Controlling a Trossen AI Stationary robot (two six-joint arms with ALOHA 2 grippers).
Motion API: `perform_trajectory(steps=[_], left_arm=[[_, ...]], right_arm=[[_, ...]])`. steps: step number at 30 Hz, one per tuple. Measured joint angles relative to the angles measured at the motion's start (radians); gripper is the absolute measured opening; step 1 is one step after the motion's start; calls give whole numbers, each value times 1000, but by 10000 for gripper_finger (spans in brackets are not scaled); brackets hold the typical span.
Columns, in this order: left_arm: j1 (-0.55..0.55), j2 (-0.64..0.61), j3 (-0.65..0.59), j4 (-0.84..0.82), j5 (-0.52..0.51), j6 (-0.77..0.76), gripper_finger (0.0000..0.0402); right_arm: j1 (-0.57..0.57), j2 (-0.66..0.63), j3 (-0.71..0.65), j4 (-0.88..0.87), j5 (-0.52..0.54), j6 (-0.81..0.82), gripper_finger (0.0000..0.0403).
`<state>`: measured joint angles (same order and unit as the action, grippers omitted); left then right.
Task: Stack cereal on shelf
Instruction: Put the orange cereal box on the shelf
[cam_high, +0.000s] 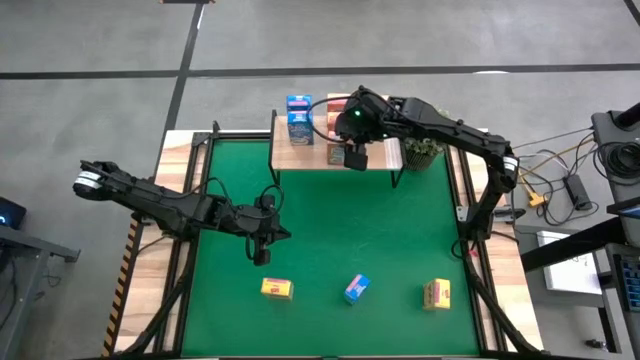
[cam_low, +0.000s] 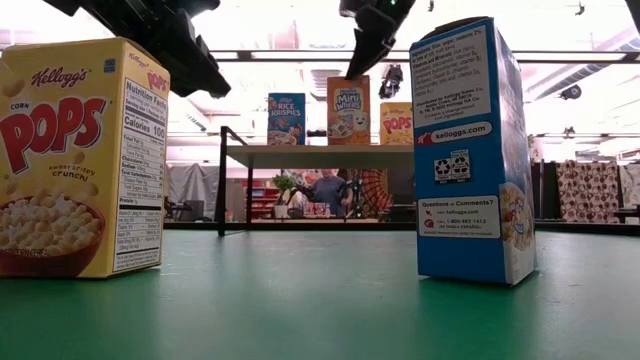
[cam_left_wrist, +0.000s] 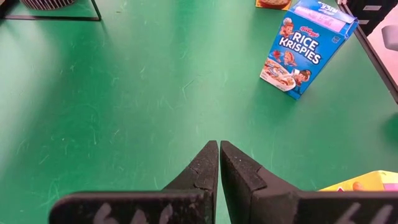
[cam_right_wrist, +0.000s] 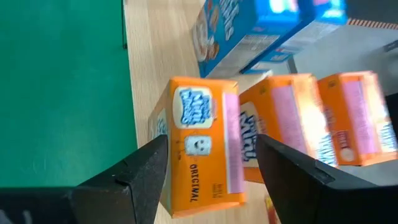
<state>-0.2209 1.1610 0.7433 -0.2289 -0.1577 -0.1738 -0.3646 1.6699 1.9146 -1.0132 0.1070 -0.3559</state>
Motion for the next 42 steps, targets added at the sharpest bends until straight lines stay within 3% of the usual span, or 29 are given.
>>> perform_trajectory(steps=[9, 16, 24, 32, 38, 42], left_arm=[[0, 0, -11, 65, -39, 3, 0], [-1, 0, -42, 100, -41, 7, 0], [-1, 0, -50, 117, -41, 8, 0], [-1, 0, -50, 118, -41, 8, 0], [-1, 0, -50, 120, -41, 8, 0], [-1, 0, -50, 121, -41, 8, 0]], right_arm=[[97, -3, 105, -75, -3, 76, 217], [245, -7, 57, -82, 0, 95, 162], [337, -8, -146, -19, 191, 86, 80], [338, -14, -367, 230, 226, 13, 19], [332, -78, -528, 493, 290, -82, 9], [313, -144, -651, 648, 390, -102, 9]])
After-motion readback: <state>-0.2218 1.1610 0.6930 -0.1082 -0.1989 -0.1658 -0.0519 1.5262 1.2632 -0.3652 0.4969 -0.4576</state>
